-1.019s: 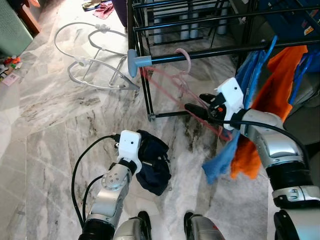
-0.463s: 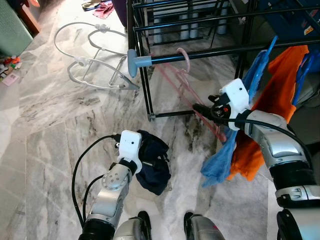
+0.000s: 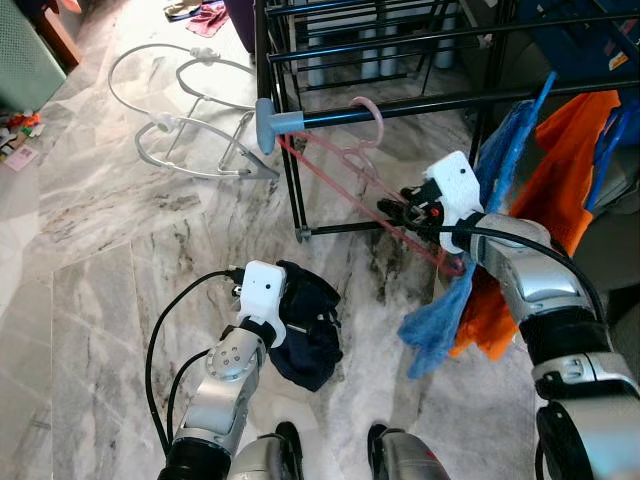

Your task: Hang hanger

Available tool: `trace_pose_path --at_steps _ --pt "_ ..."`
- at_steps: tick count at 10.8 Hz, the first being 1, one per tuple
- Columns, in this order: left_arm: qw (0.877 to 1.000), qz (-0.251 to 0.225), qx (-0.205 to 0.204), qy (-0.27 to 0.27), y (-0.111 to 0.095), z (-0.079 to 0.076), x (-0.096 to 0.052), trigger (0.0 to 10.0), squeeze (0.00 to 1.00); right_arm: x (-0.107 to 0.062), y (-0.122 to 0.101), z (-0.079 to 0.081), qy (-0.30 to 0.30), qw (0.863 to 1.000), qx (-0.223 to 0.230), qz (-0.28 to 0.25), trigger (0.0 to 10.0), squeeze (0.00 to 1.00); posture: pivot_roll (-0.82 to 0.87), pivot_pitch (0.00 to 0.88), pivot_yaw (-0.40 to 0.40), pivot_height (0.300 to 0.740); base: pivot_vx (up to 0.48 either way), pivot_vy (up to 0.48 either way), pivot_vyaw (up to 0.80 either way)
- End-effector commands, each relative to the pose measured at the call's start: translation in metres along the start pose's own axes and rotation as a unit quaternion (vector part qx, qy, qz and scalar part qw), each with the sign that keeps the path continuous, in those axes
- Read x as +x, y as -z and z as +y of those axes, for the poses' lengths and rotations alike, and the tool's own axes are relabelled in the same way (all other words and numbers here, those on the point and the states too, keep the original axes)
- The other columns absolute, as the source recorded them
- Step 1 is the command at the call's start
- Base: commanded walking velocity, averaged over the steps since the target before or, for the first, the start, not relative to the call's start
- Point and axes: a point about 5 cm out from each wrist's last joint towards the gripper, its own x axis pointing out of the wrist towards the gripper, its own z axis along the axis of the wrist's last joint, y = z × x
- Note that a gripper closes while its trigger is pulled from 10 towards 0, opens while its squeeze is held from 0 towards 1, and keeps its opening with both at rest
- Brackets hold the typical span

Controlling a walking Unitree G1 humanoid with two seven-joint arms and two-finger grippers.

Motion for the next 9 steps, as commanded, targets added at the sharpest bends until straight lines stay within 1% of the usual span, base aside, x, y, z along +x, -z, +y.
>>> trace_pose_path --at_steps 1,3,4,8,9 --pt "1.000 0.010 0.001 -0.006 0.0048 0.0022 -0.0032 10.0 0.00 0.0034 -0.0040 0.0030 -0.009 1.000 -0.013 -0.001 0.8 0.00 -0.14 0.263 0.099 0.740 0.000 0.000 0.00" --pt "1.000 0.011 0.000 -0.006 0.0051 0.0018 -0.0035 10.0 0.00 0.0045 -0.0044 0.0020 -0.012 1.000 -0.013 0.002 0.7 0.00 -0.14 0.263 0.096 0.740 0.000 0.000 0.00" --pt "1.000 0.011 0.000 -0.006 0.0053 0.0015 -0.0036 10.0 0.00 0.0054 -0.0029 0.0014 -0.016 1.000 -0.011 0.005 0.0 0.00 -0.14 0.264 0.094 0.740 0.000 0.000 0.00" --pt "1.000 0.011 -0.001 -0.007 0.0054 0.0025 -0.0025 10.0 0.00 0.0064 0.0014 -0.0008 -0.014 1.000 -0.010 0.012 0.0 0.00 -0.14 0.255 0.093 0.740 0.000 0.000 0.00" --pt "1.000 0.011 0.000 -0.007 0.0050 0.0027 -0.0019 10.0 0.00 0.0065 0.0008 -0.0021 -0.004 1.000 -0.012 0.007 0.0 0.00 -0.14 0.251 0.093 0.740 0.000 0.000 0.00"
